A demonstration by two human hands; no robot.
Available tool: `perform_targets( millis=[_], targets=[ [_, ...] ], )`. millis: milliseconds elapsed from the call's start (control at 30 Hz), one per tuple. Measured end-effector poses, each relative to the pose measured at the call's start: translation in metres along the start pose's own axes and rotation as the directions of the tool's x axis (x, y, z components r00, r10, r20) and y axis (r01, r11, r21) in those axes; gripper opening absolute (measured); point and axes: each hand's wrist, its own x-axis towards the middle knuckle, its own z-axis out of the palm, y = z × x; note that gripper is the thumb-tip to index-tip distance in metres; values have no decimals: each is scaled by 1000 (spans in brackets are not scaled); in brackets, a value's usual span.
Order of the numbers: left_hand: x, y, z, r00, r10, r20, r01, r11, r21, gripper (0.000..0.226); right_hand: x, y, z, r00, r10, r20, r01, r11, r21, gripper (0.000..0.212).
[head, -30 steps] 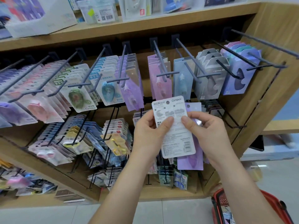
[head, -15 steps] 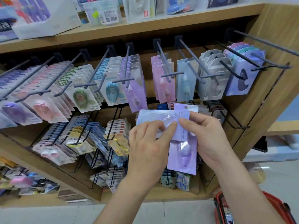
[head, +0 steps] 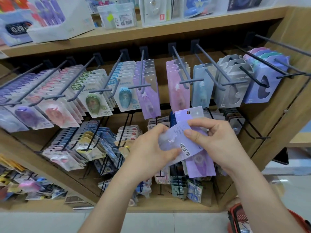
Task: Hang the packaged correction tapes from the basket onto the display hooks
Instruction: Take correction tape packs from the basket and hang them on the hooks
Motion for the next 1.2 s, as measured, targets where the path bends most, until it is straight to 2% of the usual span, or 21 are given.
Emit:
perform_targets(
  millis=[67,133,200,267,333,400,467,533,667,800,933,1000,1100,1200],
  targets=[
    [0,-4,1,998,-60,24,63,975,-213,28,1,-2,6,1000,-4,-18,5,998,63,6],
    [-1,-7,0,997,-75,10,73,921,-382,33,2,-4,10,1000,6,-17,-3,991,137,15],
    [-4,-11,-2,999,-50,-5,40,844,-534,54,5,-3,10,1000,21,-23,-16,984,175,21],
    [-8,-18,-8,1000,-14,15,20,781,-624,77,6,0,8,1000,25,-4,-24,987,157,16],
    [-9,-25,-15,999,16,-39,-35,831,-554,69,7,-1,9,1000,-2,30,-2,992,129,26],
    [-6,-31,-19,986,-13,-167,-60,904,-424,45,8,-1,12,996,-34,83,21,988,153,50],
    [-2,-32,-20,962,-75,-261,-31,925,-379,37,8,-3,18,991,-20,130,-8,977,215,72],
    [2,-27,-22,949,-87,-302,-41,919,-393,31,10,-4,25,989,-4,148,-31,972,234,80],
    [9,-14,-25,954,-67,-292,-86,872,-481,9,12,-2,37,980,6,201,-42,984,174,59],
    [15,-11,-24,942,-95,-323,-102,834,-543,16,13,-1,46,971,13,240,-46,990,133,45],
    [19,-15,-32,881,-117,-458,-190,799,-570,21,13,4,41,967,15,255,-30,998,55,45],
    [20,-14,-37,839,-41,-542,-273,831,-486,26,12,8,41,966,15,260,-24,999,31,39],
    [20,-10,-40,785,67,-616,-333,884,-329,21,12,12,44,963,-6,270,-4,999,36,36],
    [27,-15,-38,790,3,-613,-275,895,-350,20,13,18,50,961,3,277,-25,997,77,36]
  ],
)
